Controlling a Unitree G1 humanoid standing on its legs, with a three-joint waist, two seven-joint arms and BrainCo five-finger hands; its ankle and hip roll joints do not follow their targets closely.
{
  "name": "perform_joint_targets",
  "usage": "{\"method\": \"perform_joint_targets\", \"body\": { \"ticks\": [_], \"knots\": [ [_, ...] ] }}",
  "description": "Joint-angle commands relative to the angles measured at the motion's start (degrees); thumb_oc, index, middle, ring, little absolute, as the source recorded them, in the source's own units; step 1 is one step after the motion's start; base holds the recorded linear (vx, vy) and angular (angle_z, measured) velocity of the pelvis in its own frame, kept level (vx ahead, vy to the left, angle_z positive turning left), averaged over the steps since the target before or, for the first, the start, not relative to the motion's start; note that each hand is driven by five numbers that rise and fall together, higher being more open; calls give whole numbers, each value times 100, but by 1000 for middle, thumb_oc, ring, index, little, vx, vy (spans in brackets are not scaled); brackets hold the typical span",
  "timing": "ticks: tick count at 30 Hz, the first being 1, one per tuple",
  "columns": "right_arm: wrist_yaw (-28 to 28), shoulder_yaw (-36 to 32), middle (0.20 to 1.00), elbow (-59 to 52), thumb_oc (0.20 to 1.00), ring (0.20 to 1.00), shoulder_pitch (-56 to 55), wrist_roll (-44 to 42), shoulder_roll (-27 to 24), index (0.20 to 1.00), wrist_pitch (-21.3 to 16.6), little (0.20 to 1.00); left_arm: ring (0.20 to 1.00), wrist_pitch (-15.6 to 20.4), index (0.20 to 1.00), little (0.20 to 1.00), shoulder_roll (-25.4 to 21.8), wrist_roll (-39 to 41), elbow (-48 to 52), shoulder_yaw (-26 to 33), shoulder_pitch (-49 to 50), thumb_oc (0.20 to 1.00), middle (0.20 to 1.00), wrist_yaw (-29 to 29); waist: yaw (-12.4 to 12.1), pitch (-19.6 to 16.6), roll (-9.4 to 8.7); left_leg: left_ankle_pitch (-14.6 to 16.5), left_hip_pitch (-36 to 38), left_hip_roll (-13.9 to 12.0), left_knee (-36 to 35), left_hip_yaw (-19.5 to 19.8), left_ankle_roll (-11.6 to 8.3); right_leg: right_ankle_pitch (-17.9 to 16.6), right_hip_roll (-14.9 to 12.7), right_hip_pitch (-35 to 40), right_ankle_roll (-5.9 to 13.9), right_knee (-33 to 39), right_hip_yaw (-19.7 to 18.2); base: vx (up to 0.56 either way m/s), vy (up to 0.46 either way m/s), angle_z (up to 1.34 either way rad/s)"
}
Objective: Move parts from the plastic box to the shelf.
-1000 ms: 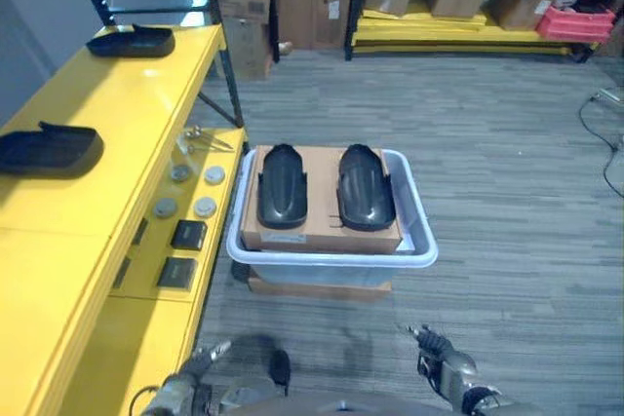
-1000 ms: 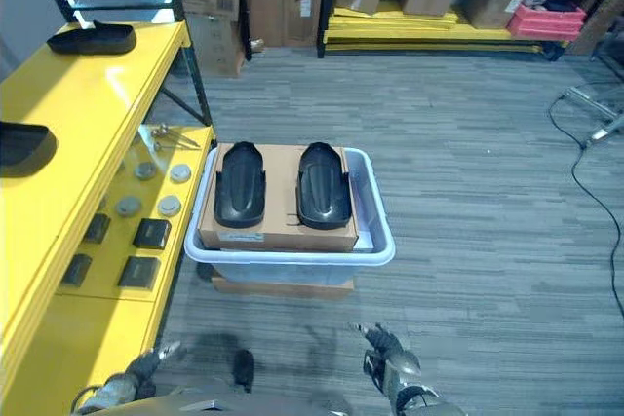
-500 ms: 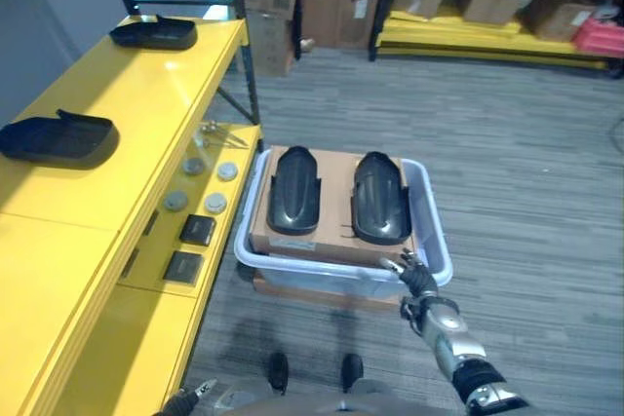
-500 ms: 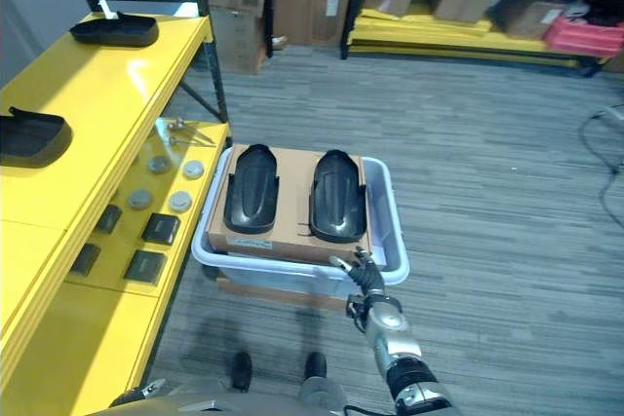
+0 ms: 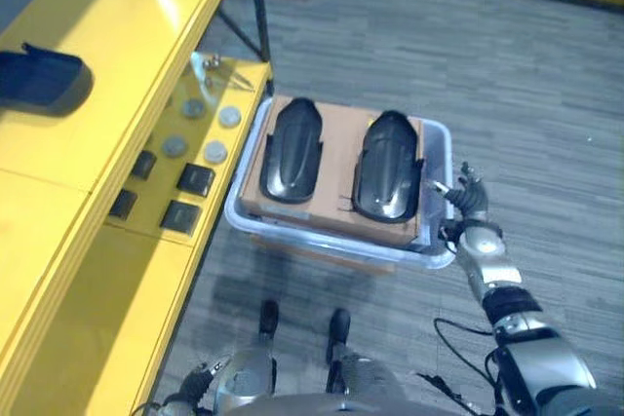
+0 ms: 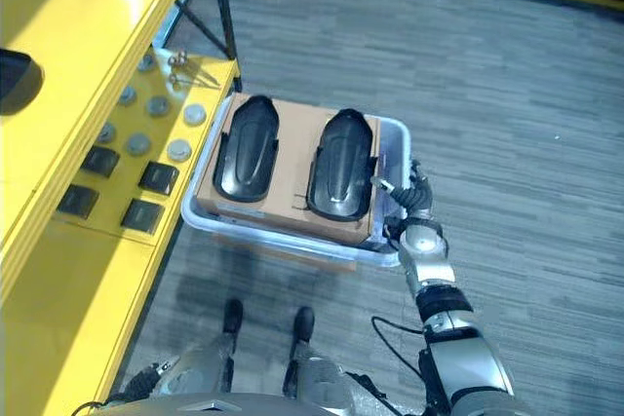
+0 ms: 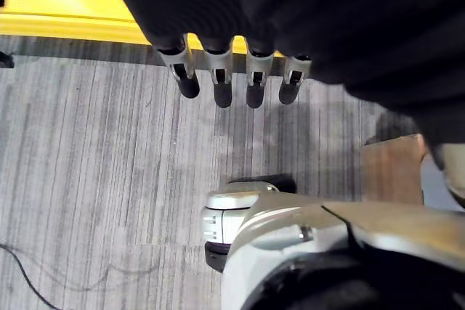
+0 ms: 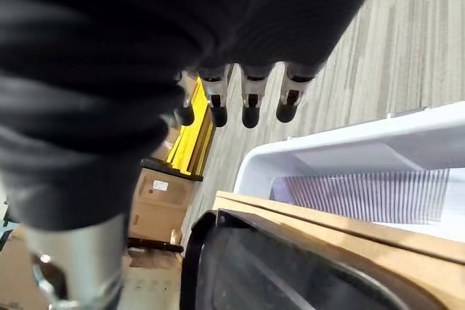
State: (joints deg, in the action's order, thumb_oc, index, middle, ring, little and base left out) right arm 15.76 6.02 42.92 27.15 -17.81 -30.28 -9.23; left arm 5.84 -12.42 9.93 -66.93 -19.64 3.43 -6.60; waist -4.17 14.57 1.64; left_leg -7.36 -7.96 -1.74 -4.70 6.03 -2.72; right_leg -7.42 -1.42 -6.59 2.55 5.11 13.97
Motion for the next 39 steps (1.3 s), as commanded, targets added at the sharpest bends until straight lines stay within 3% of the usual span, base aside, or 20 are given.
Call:
{"method": "perform_joint_targets", "body": {
  "ticks": [1, 5, 8, 12, 16, 17, 18, 27, 29, 35, 37, 39],
  "knots": [
    [369, 393, 1000, 567, 1000, 1000, 992, 178, -555, 1000, -195, 1000, 1000, 181, 1000, 1000, 87, 106, -195, -353, -428, 1000, 1000, -129, -156, 151, -87, 466, -24, -239, -30, 186, -48, 480, -195, 27, 441, -11, -60, -79, 16, 3],
    [278, 718, 1000, 1585, 1000, 1000, 1767, -106, -747, 1000, -111, 1000, 1000, 193, 1000, 1000, 89, 203, -197, -483, -504, 1000, 1000, -138, -243, 282, -105, 389, -265, -226, -30, 196, -80, 399, -192, -191, 461, -11, -37, -59, 7, 5],
    [3, 1175, 1000, 2784, 1000, 1000, 2411, -205, -901, 1000, 156, 1000, 1000, 197, 1000, 1000, 41, 283, -139, -597, -554, 1000, 1000, -86, -354, 446, -161, 311, -555, -245, -30, 178, -113, 311, -187, -465, 507, -11, -9, -52, 5, 7],
    [-320, 1686, 1000, 3554, 1000, 1000, 2885, 115, -907, 1000, 497, 1000, 1000, 204, 1000, 1000, -55, 344, -20, -648, -661, 1000, 1000, -52, -481, 636, -207, 211, -855, -242, -30, 203, -140, 238, -177, -745, 530, -11, 15, -51, -9, -2],
    [-485, 1943, 1000, 3683, 1000, 1000, 2992, 375, -787, 1000, 587, 1000, 1000, 206, 1000, 1000, -107, 361, 141, -668, -739, 1000, 1000, -19, -514, 693, -219, 160, -1004, -233, -30, 227, -158, 224, -176, -854, 527, -11, 28, -37, 2, 1],
    [-518, 1998, 730, 3681, 730, 730, 2986, 415, -714, 730, 603, 730, 1000, 215, 1000, 1000, -125, 372, 166, -661, -776, 1000, 1000, -27, -517, 709, -230, 147, -1032, -226, -30, 235, -160, 217, -181, -873, 526, -11, 30, -33, 7, 4],
    [-526, 2030, 200, 3652, 200, 200, 2956, 447, -619, 200, 610, 200, 1000, 219, 1000, 1000, -144, 384, 183, -651, -812, 1000, 1000, -36, -519, 721, -234, 135, -1051, -223, -30, 240, -167, 215, -185, -891, 524, -11, 40, 0, 0, 0],
    [-507, 2163, 200, 3402, 200, 200, 2675, 735, -154, 200, 603, 200, 1000, 219, 1000, 1000, -168, 375, 120, -449, -836, 1000, 1000, -130, -445, 616, -310, 183, -857, -207, -30, 174, -164, 270, -217, -687, 500, -11, 71, -1, 2, -1],
    [-564, 2397, 200, 3258, 200, 200, 2677, 1321, -195, 200, 633, 200, 1000, 110, 1000, 1000, -209, -78, -20, -502, -851, 1000, 1000, -120, -404, 521, -326, 232, -718, -229, -30, 108, -169, 296, -240, -570, 509, -11, 78, 37, 19, 1],
    [-490, 2483, 200, 2284, 200, 200, 2274, 2590, -796, 200, 741, 200, 1000, 58, 1000, 1000, -795, 184, 1645, -401, -548, 1000, 1000, 263, -225, 57, -204, 435, -108, -244, -30, -79, -110, 406, -329, 4, 555, -11, 74, 60, 30, -1],
    [-444, 2464, 200, 1854, 200, 200, 2176, 2916, -1139, 200, 729, 200, 1000, 22, 1000, 1000, -1459, 531, 3255, -408, -313, 1000, 1000, 619, -179, -211, -83, 545, 219, -255, -30, -171, -90, 472, -371, 299, 572, -11, 60, 24, 16, -11],
    [-446, 2439, 200, 1596, 200, 200, 2116, 3008, -1228, 200, 739, 200, 1000, -29, 1000, 1000, -1765, 648, 3883, -350, -181, 1000, 1000, 742, -169, -314, -47, 555, 314, -243, -30, -203, -77, 469, -398, 373, 577, -11, 45, 11, 16, -19]
  ]
}}
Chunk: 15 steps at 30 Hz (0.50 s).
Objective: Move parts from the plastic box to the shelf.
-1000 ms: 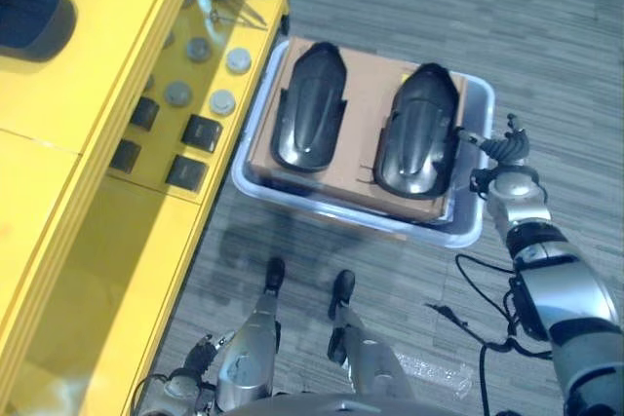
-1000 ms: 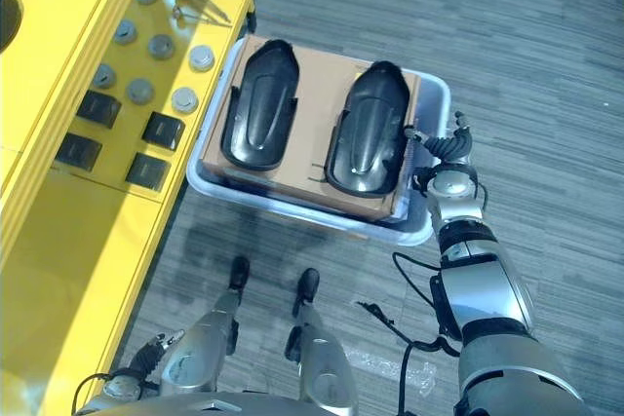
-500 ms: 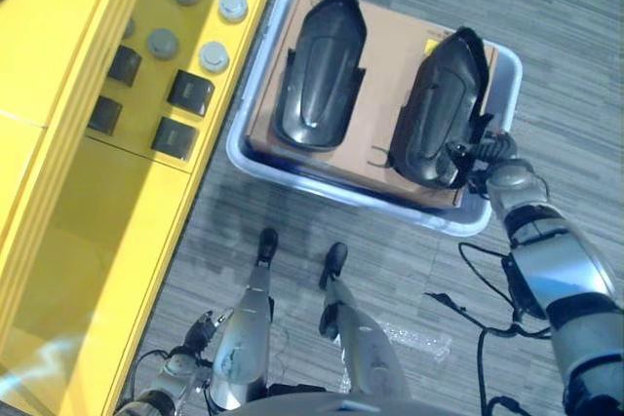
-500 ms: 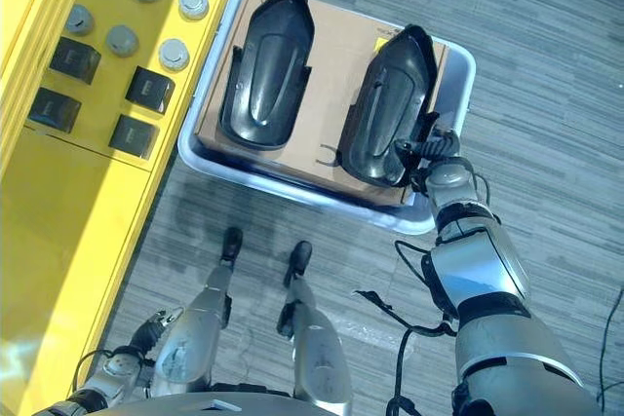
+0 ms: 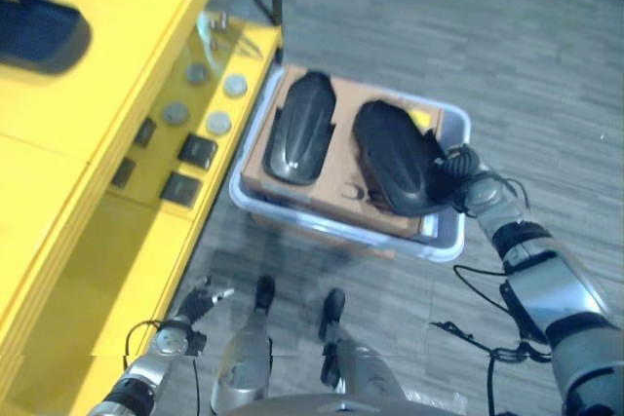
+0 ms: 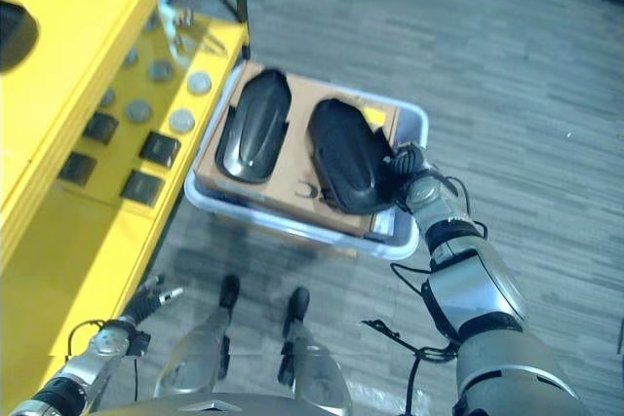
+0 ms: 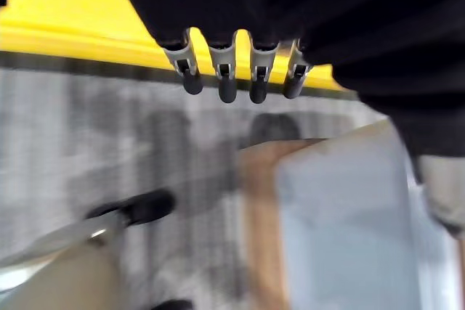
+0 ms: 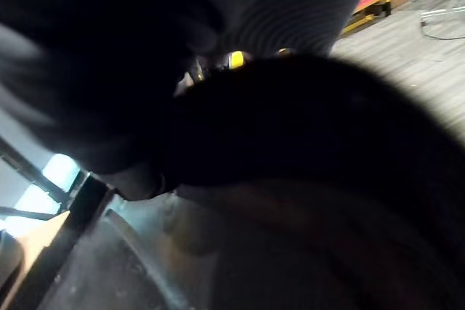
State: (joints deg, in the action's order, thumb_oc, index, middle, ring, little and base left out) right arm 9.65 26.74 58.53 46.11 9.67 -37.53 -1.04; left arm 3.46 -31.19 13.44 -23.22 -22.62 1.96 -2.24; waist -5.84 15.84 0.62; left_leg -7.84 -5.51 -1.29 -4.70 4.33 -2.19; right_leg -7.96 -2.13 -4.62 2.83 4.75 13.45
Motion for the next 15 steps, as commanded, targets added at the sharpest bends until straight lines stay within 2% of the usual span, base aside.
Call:
{"method": "perform_joint_targets", "body": {
  "ticks": [1, 2, 3, 6, 7, 9, 11, 13, 14, 15],
  "knots": [
    [168, 363, 200, -477, 200, 200, 96, 510, -727, 200, -121, 200, 1000, 152, 1000, 1000, -336, 533, 383, 131, 98, 1000, 1000, 457, 8, -609, 140, 651, 241, -278, -30, -76, -115, 564, -347, 315, 555, 25, 70, 21, 14, -12],
    [162, 344, 200, -504, 200, 200, 67, 516, -723, 200, -109, 200, 1000, 124, 1000, 1000, -361, 539, 429, 145, 131, 1000, 1000, 462, 4, -614, 130, 654, 249, -278, -30, -80, -115, 565, -348, 322, 556, 25, 67, 65, -7, -20],
    [169, 212, 200, -1406, 200, 200, -196, 809, -1073, 200, -119, 200, 1000, 120, 1000, 1000, -831, 1091, 1466, 525, 200, 1000, 1000, 539, 10, -877, 212, 748, 543, -255, -30, -149, -102, 663, -385, 596, 563, 25, 46, 59, -12, -24],
    [183, 69, 200, -1831, 200, 200, -377, 918, -1211, 200, -95, 200, 1000, 136, 1000, 1000, -952, 1335, 1785, 728, 229, 1000, 1000, 479, 2, -932, 226, 787, 682, -243, -30, -139, -97, 715, -398, 734, 559, 25, 45, 63, -13, -18],
    [211, -80, 200, -2403, 200, 200, -556, 1069, -1358, 200, -75, 200, 1000, 169, 1000, 1000, -995, 1607, 2123, 865, 198, 1000, 1000, 459, 18, -1001, 231, 818, 784, -233, -30, -135, -94, 762, -414, 844, 557, 25, 47, 61, -6, -17],
    [331, -535, 200, -3300, 200, 200, -1000, 1455, -1752, 200, -118, 200, 1000, 231, 1000, 1000, -861, 1954, 2595, 1048, 73, 1000, 1000, 428, 76, -1201, 231, 891, 994, -188, -30, -80, -78, 876, -439, 1100, 525, 25, 89, 150, -31, -4],
    [369, -981, 200, -3963, 200, 200, -1374, 1714, -1920, 200, -130, 200, 1000, 237, 1000, 1000, -672, 2063, 2803, 1073, -69, 1000, 1000, 386, 109, -1300, 192, 958, 1163, -170, -30, -52, -65, 953, -453, 1318, 510, 25, 119, 126, -49, 23],
    [495, -1294, 200, -4475, 200, 200, -1547, 1934, -1908, 200, -149, 200, 1000, 281, 1000, 1000, -368, 2196, 2932, 1022, -234, 1000, 1000, 251, 155, -1385, 173, 1012, 1277, -154, -30, -16, -45, 998, -466, 1437, 505, 25, 144, 68, -34, 19],
    [484, -1331, 200, -4509, 200, 200, -1586, 1945, -1915, 200, -138, 200, 1000, 282, 1000, 1000, -366, 2196, 2927, 1008, -245, 1000, 1000, 249, 149, -1376, 175, 1015, 1286, -155, -30, -10, -45, 1002, -466, 1449, 506, 25, 150, 53, -33, -2],
    [594, -1523, 200, -4919, 200, 200, -1690, 2151, -1836, 200, -165, 200, 1000, 278, 1000, 1000, -40, 2362, 2946, 929, -379, 1000, 1000, 160, 198, -1445, 171, 1045, 1339, -134, -30, 3, -30, 1027, -469, 1517, 493, 25, 136, 43, -30, -6]
  ]
}}
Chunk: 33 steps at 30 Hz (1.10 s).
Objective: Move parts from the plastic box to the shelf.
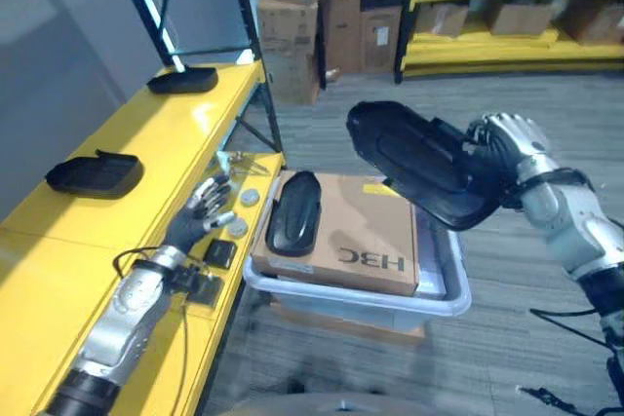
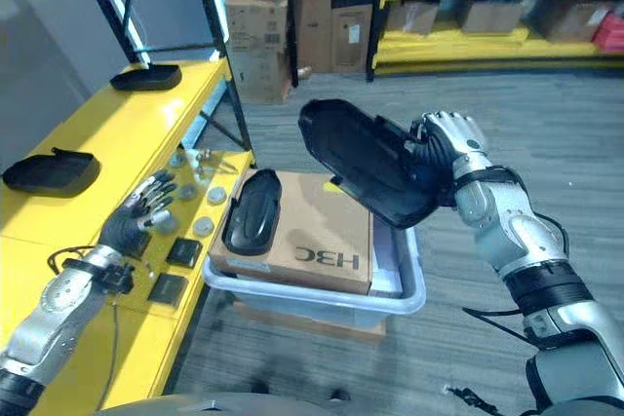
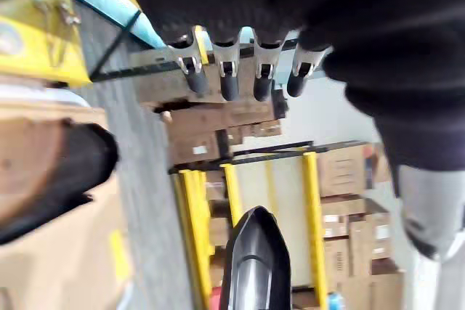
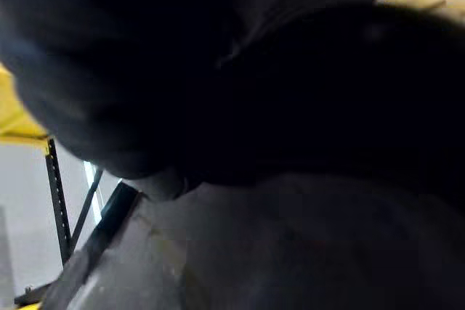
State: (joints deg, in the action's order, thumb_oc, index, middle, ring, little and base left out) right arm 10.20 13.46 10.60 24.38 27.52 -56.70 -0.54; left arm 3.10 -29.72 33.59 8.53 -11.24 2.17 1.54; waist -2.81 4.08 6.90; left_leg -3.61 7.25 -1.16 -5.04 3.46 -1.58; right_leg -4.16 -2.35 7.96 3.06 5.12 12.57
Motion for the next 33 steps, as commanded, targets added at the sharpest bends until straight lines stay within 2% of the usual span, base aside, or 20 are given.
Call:
{"method": "perform_joint_targets", "body": {
  "ticks": [1, 2, 5, 8, 11, 16, 22, 25, 30, 31, 32, 33],
  "knots": [
    [570, -303, 200, -351, 200, 200, 412, 455, 166, 200, -230, 200, 1000, 305, 1000, 1000, -36, 399, -247, -283, -468, 1000, 1000, -262, -92, -305, -460, 626, 85, -140, 4, 97, -84, 652, -452, 281, 468, -12, 235, 43, -30, -2],
    [555, -347, 200, -390, 200, 200, 364, 466, 163, 200, -219, 200, 1000, 307, 1000, 1000, -35, 397, -255, -300, -479, 1000, 1000, -264, -101, -303, -461, 628, 89, -141, 4, 102, -84, 654, -451, 288, 469, -12, 240, -1, -22, -4],
    [776, -547, 200, -1066, 200, 200, 271, 661, 623, 200, -272, 200, 1000, 320, 1000, 1000, 497, 269, -437, -507, -734, 1000, 1000, -611, -58, -398, -470, 620, 135, -123, 4, 86, -58, 644, -458, 326, 453, -12, 237, 0, 0, 0],
    [877, -514, 200, -1364, 200, 200, 259, 779, 831, 200, -292, 200, 1000, 380, 1000, 1000, 732, 312, -549, -575, -835, 1000, 1000, -858, -52, -419, -480, 629, 156, -125, 4, 87, -51, 653, -449, 356, 447, -12, 236, 0, 0, 0],
    [1165, -22, 200, -1646, 200, 200, 604, 983, 1215, 200, -319, 200, 1000, 510, 1000, 1000, 1044, 726, -662, -889, -1070, 1000, 1000, -1236, -53, -417, -507, 638, 175, -143, 4, 84, -52, 647, -432, 365, 438, -12, 238, -16, -24, 5],
    [1241, 552, 200, -1655, 200, 200, 976, 998, 1439, 200, -360, 200, 1000, 524, 1000, 1000, 1062, 1168, -596, -1200, -1289, 1000, 1000, -1276, -74, -392, -533, 640, 194, -153, 4, 79, -56, 635, -419, 385, 437, -12, 233, -5, -3, 1],
    [1047, 1291, 200, -1609, 200, 200, 1241, 972, 1570, 200, -557, 200, 1000, 629, 1000, 1000, 918, 1574, -256, -1449, -1545, 1000, 1000, -1121, -125, -346, -588, 625, 209, -153, 4, 96, -57, 609, -427, 421, 444, -12, 241, 0, 0, 0],
    [972, 1467, 200, -1605, 200, 200, 1290, 960, 1580, 200, -611, 200, 1000, 657, 1000, 1000, 858, 1557, -183, -1456, -1596, 1000, 1000, -1109, -136, -334, -603, 621, 207, -153, 4, 104, -57, 601, -429, 417, 446, -12, 244, -16, -3, 4],
    [648, 2079, 200, -1908, 200, 200, 1514, 652, 1650, 200, -939, 200, 1000, 728, 1000, 1000, 739, 1233, -190, -1524, -1826, 1000, 1000, -1125, -208, -296, -656, 587, 178, -146, 4, 150, -62, 582, -436, 411, 452, -12, 286, -14, -6, 5],
    [598, 2163, 200, -1971, 200, 200, 1551, 599, 1660, 200, -990, 200, 592, 725, 592, 592, 710, 1114, -203, -1517, -1870, 592, 592, -1128, -214, -283, -657, 589, 175, -141, 4, 155, -62, 582, -443, 414, 454, -12, 293, -8, -2, 3],
    [558, 2201, 200, -2057, 200, 200, 1527, 486, 1719, 200, -1032, 200, 316, 747, 316, 316, 690, 992, -233, -1513, -1925, 316, 316, -1181, -221, -278, -658, 583, 168, -139, 4, 161, -61, 576, -446, 410, 454, -12, 301, 0, 0, 0],
    [556, 2199, 200, -2059, 200, 200, 1526, 484, 1719, 200, -1031, 200, 200, 747, 200, 200, 690, 991, -233, -1514, -1926, 200, 200, -1182, -219, -278, -659, 582, 167, -138, 4, 163, -61, 576, -446, 410, 454, -12, 304, 0, 0, 0]
  ]
}}
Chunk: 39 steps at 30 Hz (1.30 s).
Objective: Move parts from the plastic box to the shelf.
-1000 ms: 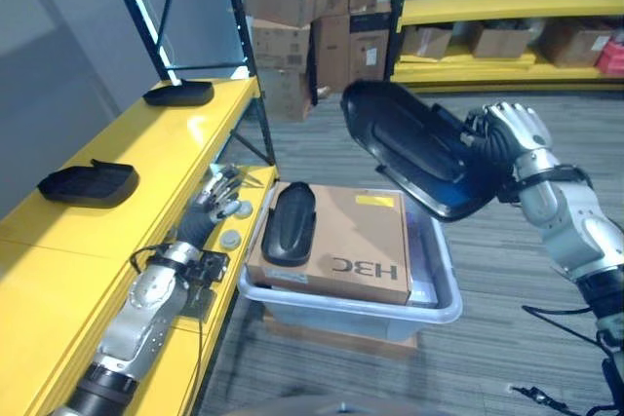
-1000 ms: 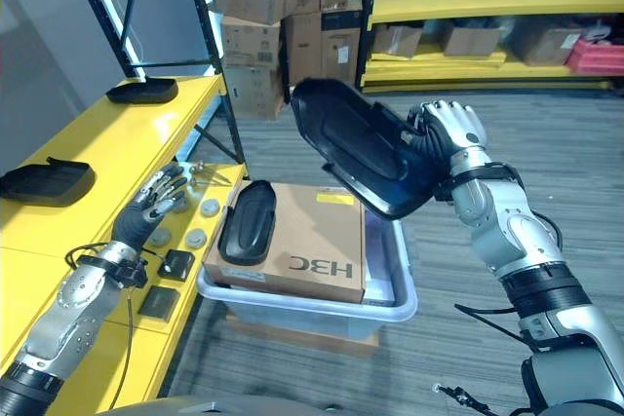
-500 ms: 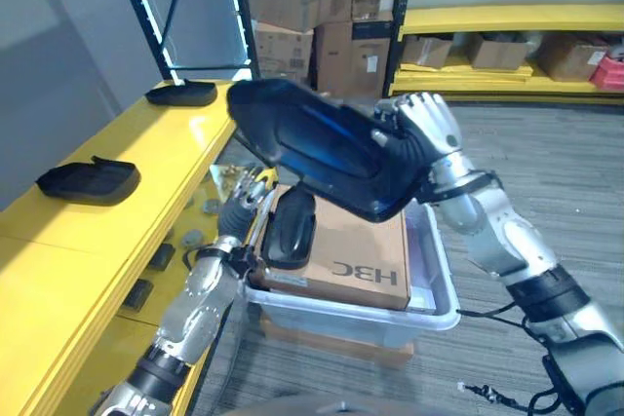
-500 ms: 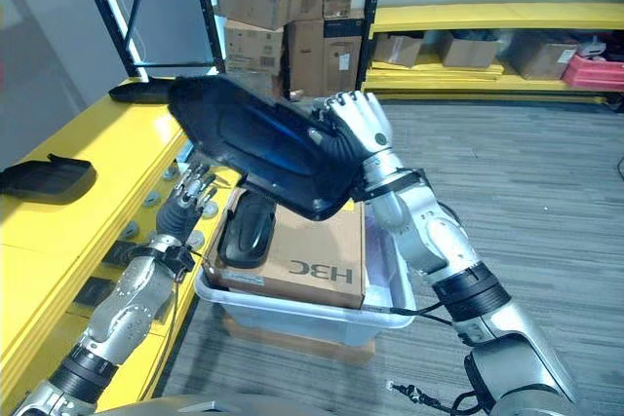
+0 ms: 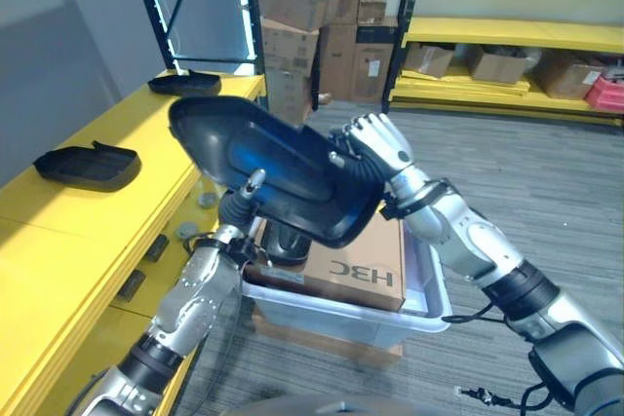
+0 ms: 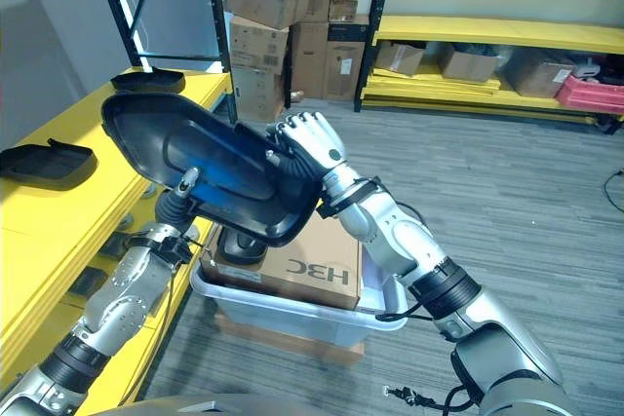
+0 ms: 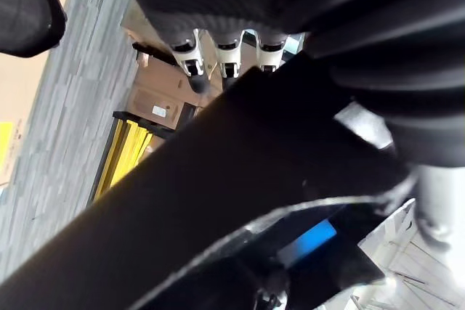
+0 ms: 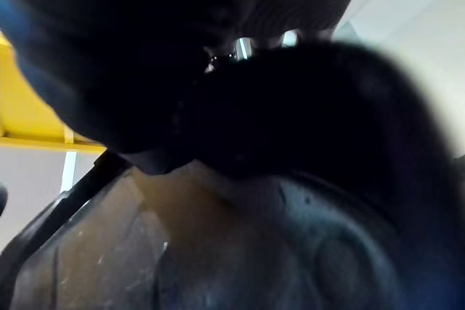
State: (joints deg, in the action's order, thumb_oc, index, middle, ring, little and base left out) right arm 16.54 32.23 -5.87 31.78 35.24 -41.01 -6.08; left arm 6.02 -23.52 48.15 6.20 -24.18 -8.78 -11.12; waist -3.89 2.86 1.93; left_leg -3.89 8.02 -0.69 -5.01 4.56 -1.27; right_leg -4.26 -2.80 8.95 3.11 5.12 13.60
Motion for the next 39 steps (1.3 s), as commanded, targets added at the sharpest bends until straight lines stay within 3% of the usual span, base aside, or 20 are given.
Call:
{"method": "perform_joint_targets", "body": {
  "ticks": [1, 5, 8, 20, 21, 22, 30, 36, 39],
  "knots": [
    [-170, 411, 200, -607, 200, 200, 700, -603, 330, 200, -560, 200, 200, 505, 200, 200, 56, -660, -18, -195, -847, 200, 200, 4, -124, -140, -165, 610, 89, -176, 1, 66, -88, 582, -414, 311, 451, -12, 211, 0, 0, 0],
    [-268, 531, 200, -872, 200, 200, 547, -881, 560, 200, -656, 200, 200, 572, 200, 200, 75, -954, -41, -141, -822, 200, 200, -163, -133, -95, -170, 597, 72, -163, 1, 84, -88, 580, -438, 316, 449, -22, 248, -5, -3, 1],
    [-403, 623, 200, -1088, 200, 200, 194, -1692, 1022, 200, -815, 200, 200, 654, 200, 200, 163, -1746, -102, 47, -691, 200, 200, -639, -143, 10, -140, 566, 30, -138, 1, 140, -109, 601, -468, 272, 425, -109, 301, -25, -14, 6],
    [-698, 817, 200, -1411, 200, 200, -607, -2720, 1065, 200, -1226, 200, 200, 895, 200, 200, 213, -3154, -170, 676, -278, 200, 200, -1500, -87, 125, -27, 564, -16, -178, 1, 231, -232, 691, -445, 316, 397, -73, 463, -1, -26, 8],
    [-716, 801, 677, -1414, 677, 677, -657, -2783, 1073, 677, -1241, 677, 200, 907, 200, 200, 204, -3205, -179, 731, -264, 200, 200, -1545, -76, 124, -12, 566, -17, -183, 1, 235, -240, 697, -443, 320, 391, -70, 474, 0, 0, 0],
    [-740, 787, 1000, -1428, 1000, 1000, -726, -2853, 1071, 1000, -1253, 1000, 200, 900, 200, 200, 188, -3306, -182, 780, -252, 200, 200, -1581, -65, 118, 1, 570, -17, -188, 1, 237, -248, 703, -442, 329, 386, -63, 480, 0, 0, 0],
    [-624, 145, 1000, -1253, 1000, 1000, -1389, -3297, 1202, 1000, -1292, 1000, 200, 799, 200, 200, 16, -3953, -82, 1445, 199, 200, 200, -1907, 6, 94, 70, 579, 34, -219, 1, 162, -243, 735, -415, 339, 358, -44, 427, 5, -3, 0],
    [-801, -799, 1000, -1020, 1000, 1000, -2325, -3935, 1138, 1000, -1295, 1000, 200, 540, 200, 200, -309, -5130, 160, 2242, 877, 200, 200, -2046, -9, 114, 54, 578, 29, -229, 97, 127, -230, 740, -392, 327, 323, -24, 369, 21, -34, -2],
    [-1066, -1142, 1000, -562, 1000, 1000, -2806, -4305, 1089, 1000, -1144, 1000, 200, 669, 200, 200, -224, -4986, 173, 2557, 1237, 200, 200, -1903, -88, 150, 11, 630, -29, -265, 215, 118, -281, 800, -357, 343, 294, -22, 386, 27, -70, -2]
  ]
}}
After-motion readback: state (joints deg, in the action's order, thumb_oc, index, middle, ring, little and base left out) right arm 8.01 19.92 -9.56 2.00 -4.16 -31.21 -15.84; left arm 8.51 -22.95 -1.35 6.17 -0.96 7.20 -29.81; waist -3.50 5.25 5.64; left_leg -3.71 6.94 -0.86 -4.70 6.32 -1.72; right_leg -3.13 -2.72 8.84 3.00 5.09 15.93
